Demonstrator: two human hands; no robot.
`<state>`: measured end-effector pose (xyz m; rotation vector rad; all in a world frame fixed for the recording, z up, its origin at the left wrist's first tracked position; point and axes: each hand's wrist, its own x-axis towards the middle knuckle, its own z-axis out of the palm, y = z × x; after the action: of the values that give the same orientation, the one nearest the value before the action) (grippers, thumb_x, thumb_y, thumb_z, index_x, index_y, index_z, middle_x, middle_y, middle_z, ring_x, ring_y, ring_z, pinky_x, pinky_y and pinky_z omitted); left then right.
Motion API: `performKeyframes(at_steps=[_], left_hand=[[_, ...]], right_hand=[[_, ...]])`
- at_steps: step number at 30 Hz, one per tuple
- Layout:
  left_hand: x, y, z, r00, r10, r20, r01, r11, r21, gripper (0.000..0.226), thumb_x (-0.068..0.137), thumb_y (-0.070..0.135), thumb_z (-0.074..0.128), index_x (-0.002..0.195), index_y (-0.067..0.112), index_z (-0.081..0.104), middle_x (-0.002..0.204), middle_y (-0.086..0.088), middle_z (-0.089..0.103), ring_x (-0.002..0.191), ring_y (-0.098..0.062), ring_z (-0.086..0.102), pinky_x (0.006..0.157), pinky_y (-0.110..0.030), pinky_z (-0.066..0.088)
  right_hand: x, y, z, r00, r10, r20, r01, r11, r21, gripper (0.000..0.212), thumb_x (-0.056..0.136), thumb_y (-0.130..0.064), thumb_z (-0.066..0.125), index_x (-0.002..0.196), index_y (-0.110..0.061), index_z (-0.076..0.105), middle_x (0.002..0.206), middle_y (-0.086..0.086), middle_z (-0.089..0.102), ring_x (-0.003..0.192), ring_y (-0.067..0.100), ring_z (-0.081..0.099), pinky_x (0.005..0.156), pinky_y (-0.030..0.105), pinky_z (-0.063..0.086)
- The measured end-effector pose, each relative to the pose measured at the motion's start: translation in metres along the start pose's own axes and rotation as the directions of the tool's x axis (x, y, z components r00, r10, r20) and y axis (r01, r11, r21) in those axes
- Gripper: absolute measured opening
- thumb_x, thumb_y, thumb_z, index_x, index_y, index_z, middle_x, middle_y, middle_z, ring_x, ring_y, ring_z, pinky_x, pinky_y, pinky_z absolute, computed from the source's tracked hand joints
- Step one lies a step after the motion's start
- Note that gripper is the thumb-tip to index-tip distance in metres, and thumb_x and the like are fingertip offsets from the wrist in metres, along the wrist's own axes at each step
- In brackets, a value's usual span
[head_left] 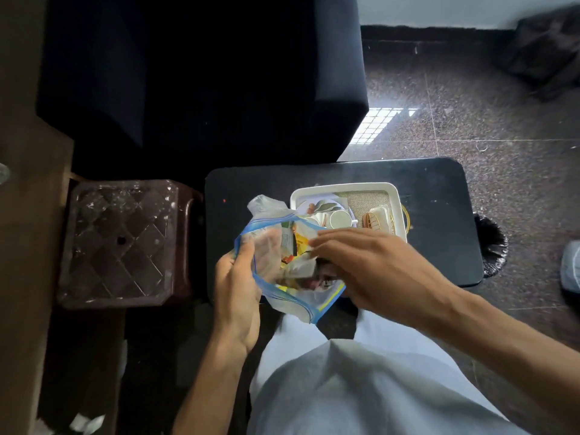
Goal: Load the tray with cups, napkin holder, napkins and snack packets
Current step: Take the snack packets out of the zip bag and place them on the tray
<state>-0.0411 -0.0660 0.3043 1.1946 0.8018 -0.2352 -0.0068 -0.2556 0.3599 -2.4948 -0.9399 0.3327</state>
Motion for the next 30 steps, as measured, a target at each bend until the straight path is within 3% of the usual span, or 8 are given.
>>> performKeyframes(at_steps=[3,5,9,12,15,21,24,30], left_hand=[[-0.001,0.001,-0.002,0.999,-0.009,-0.032,0.008,0.999,-0.041,0.037,0.108,0.034,0.045,0.109,0.014,0.076,0.11,-0.009,0.08,0.104,-0.02,0.076,0.079,-0.03,0.06],[-0.002,-0.001,0.001,0.999,-0.006,-0.043,0.004,0.999,-0.05,0.038,0.108,0.034,0.044,0.109,0.013,0.076,0.11,-0.008,0.08,0.104,-0.02,0.076,0.08,-0.03,0.06],[-0.006,-0.008,0.015,0.998,-0.015,-0.057,0.011,0.998,-0.069,0.038,0.108,0.035,0.044,0.11,0.012,0.074,0.106,-0.007,0.081,0.1,-0.02,0.078,0.08,-0.033,0.063],[-0.012,-0.014,0.032,0.998,-0.023,-0.051,0.019,0.996,-0.084,0.041,0.109,0.033,0.041,0.112,0.009,0.073,0.107,-0.008,0.08,0.101,-0.019,0.078,0.076,-0.027,0.064],[-0.018,-0.024,0.052,0.998,-0.027,-0.052,0.024,0.998,-0.066,0.042,0.11,0.033,0.039,0.109,0.011,0.074,0.107,-0.007,0.081,0.102,-0.018,0.077,0.08,-0.029,0.064],[-0.03,-0.049,0.104,0.996,-0.019,-0.093,0.018,1.0,-0.014,0.043,0.109,0.034,0.038,0.109,0.009,0.073,0.106,-0.008,0.081,0.103,-0.018,0.077,0.086,-0.032,0.064],[-0.035,-0.064,0.132,0.992,-0.016,-0.124,0.014,1.0,-0.02,0.047,0.109,0.034,0.037,0.115,0.001,0.07,0.11,-0.011,0.08,0.108,-0.021,0.076,0.092,-0.037,0.06],[-0.051,-0.099,0.18,0.974,-0.005,-0.228,-0.015,0.996,-0.085,0.054,0.098,0.046,0.043,0.117,0.003,0.069,0.115,-0.012,0.078,0.112,-0.024,0.074,0.093,-0.038,0.06]], right_hand=[[-0.021,0.006,-0.01,0.954,0.267,-0.137,-0.227,0.94,0.255,0.012,0.09,-0.015,0.058,0.099,-0.019,0.065,0.084,-0.016,0.066,0.073,0.006,0.062,0.063,0.026,0.05],[-0.034,0.017,-0.008,0.883,0.429,-0.189,-0.316,0.842,0.438,0.004,0.094,-0.019,0.058,0.093,-0.02,0.061,0.074,-0.016,0.061,0.066,0.001,0.054,0.058,0.022,0.046],[-0.053,0.034,-0.002,0.701,0.711,-0.048,-0.299,0.354,0.886,0.018,0.102,-0.022,0.049,0.111,-0.013,0.063,0.084,-0.006,0.069,0.075,0.007,0.064,0.067,0.029,0.058],[-0.067,0.049,0.001,0.581,0.812,0.062,-0.218,0.081,0.973,0.027,0.104,-0.025,0.044,0.119,-0.01,0.06,0.093,0.0,0.073,0.077,0.009,0.07,0.063,0.024,0.059],[-0.086,0.072,0.004,0.48,0.86,0.172,-0.209,-0.079,0.975,0.035,0.104,-0.033,0.042,0.121,-0.008,0.06,0.1,0.008,0.074,0.077,0.013,0.072,0.058,0.028,0.06],[-0.128,0.139,-0.003,0.412,0.857,0.308,-0.111,-0.289,0.951,0.044,0.103,-0.042,0.038,0.118,-0.01,0.065,0.104,0.006,0.077,0.088,0.013,0.075,0.066,0.025,0.06],[-0.151,0.196,-0.006,0.353,0.893,0.279,-0.116,-0.254,0.96,0.038,0.103,-0.04,0.04,0.112,-0.013,0.066,0.101,0.002,0.078,0.088,0.011,0.074,0.071,0.026,0.062],[-0.183,0.36,0.049,0.124,0.964,0.236,-0.201,-0.209,0.957,0.042,0.104,-0.039,0.044,0.119,-0.003,0.057,0.111,0.01,0.069,0.104,0.022,0.068,0.079,0.035,0.059]])
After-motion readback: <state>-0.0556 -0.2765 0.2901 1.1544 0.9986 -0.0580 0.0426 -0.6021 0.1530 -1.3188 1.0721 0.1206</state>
